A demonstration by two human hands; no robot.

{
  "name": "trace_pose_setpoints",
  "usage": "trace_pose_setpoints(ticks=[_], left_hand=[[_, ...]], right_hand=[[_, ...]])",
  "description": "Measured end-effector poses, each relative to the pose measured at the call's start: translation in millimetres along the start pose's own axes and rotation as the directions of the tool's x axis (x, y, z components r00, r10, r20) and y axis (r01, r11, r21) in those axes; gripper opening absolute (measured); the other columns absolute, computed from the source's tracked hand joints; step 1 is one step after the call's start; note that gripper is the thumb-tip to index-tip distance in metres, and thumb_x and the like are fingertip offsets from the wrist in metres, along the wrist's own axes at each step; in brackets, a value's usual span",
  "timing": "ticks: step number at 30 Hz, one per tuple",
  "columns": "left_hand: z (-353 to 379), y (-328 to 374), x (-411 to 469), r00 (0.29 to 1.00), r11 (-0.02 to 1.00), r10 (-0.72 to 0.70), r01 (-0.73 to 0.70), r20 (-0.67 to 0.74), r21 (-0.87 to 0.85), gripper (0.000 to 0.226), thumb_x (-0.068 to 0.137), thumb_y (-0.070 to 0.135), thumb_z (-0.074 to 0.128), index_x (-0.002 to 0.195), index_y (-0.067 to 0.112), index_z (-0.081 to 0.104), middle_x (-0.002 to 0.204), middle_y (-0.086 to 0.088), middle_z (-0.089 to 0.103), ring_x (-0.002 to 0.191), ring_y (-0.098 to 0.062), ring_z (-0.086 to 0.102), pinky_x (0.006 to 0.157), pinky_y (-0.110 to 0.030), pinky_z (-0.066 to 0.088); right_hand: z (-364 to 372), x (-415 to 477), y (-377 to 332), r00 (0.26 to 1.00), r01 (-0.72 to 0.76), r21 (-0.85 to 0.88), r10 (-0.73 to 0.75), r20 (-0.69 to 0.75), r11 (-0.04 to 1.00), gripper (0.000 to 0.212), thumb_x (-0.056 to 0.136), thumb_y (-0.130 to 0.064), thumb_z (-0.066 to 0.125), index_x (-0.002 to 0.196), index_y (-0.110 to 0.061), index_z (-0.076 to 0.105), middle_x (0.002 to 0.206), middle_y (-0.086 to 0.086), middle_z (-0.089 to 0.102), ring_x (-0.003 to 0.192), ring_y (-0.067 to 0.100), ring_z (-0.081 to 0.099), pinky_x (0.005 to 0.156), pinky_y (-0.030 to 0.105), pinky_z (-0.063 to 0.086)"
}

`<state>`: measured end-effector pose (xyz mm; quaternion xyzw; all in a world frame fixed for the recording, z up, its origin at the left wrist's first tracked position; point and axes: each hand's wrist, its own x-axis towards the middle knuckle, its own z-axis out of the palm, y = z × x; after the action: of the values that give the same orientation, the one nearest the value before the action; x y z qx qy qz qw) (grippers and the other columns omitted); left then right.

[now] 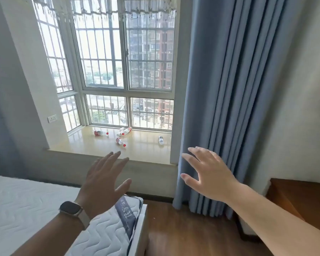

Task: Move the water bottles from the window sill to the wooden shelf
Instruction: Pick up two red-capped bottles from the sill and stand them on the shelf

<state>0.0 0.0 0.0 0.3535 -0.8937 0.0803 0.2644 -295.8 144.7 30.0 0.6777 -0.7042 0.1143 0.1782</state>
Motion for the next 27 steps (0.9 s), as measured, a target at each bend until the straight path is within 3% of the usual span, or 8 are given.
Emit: trace_pose_setpoints(ticks=[3, 11, 15, 19, 27], left_hand=[[17.0, -6.7, 24.4, 0.999, 1.0, -0.018, 0.018, 0.037, -0.001, 0.064, 0.087, 0.061, 0.039, 0.137, 0.023, 0.052, 0.149, -0.006, 0.044, 0.137, -0.028, 0.04, 0.11, -0.054, 0.032], [98.4, 3.2, 116.1, 0.997, 0.999, -0.015, 0.013, 0.082, 0.029, 0.068, 0.087, 0.066, 0.035, 0.143, 0.028, 0.044, 0.154, -0.001, 0.036, 0.143, -0.022, 0.029, 0.114, -0.046, 0.019], [133.7, 20.2, 168.1, 0.995, 0.998, -0.062, 0.061, 0.082, 0.019, 0.066, 0.087, 0.064, 0.037, 0.139, 0.026, 0.048, 0.151, -0.004, 0.042, 0.14, -0.027, 0.037, 0.111, -0.052, 0.029], [163.4, 36.7, 215.2, 0.992, 0.997, -0.068, 0.063, 0.109, 0.049, 0.066, 0.087, 0.065, 0.036, 0.14, 0.027, 0.047, 0.151, -0.003, 0.043, 0.14, -0.025, 0.036, 0.112, -0.05, 0.028], [195.1, 34.5, 279.8, 0.986, 0.989, -0.133, 0.125, 0.105, 0.079, 0.066, 0.086, 0.063, 0.038, 0.139, 0.025, 0.048, 0.151, -0.005, 0.042, 0.139, -0.028, 0.037, 0.109, -0.052, 0.032]], right_hand=[[13.7, 18.2, 22.9, 1.0, -0.016, 0.0, 0.016, -0.013, 1.0, 0.057, 0.09, -0.062, 0.038, 0.135, -0.027, 0.043, 0.142, 0.007, 0.052, 0.132, 0.031, 0.047, 0.107, 0.053, 0.039], [76.8, 90.9, 108.3, 0.999, 0.004, 0.028, -0.003, -0.034, 1.0, 0.064, 0.09, -0.061, 0.038, 0.14, -0.022, 0.045, 0.147, 0.007, 0.045, 0.137, 0.029, 0.039, 0.112, 0.05, 0.031], [110.2, 125.1, 164.9, 0.999, 0.034, 0.042, -0.032, -0.042, 0.999, 0.06, 0.089, -0.06, 0.043, 0.137, -0.023, 0.047, 0.142, 0.006, 0.049, 0.132, 0.03, 0.045, 0.108, 0.05, 0.037], [129.9, 163.3, 216.0, 0.989, 0.074, 0.064, -0.065, -0.13, 0.995, 0.058, 0.083, -0.057, 0.048, 0.125, -0.018, 0.059, 0.126, 0.006, 0.06, 0.114, 0.03, 0.059, 0.097, 0.048, 0.046], [171.9, 217.1, 261.8, 0.992, 0.102, 0.09, -0.095, -0.084, 0.991, 0.061, 0.084, -0.06, 0.044, 0.126, -0.018, 0.059, 0.13, 0.01, 0.06, 0.119, 0.03, 0.057, 0.097, 0.048, 0.047]])
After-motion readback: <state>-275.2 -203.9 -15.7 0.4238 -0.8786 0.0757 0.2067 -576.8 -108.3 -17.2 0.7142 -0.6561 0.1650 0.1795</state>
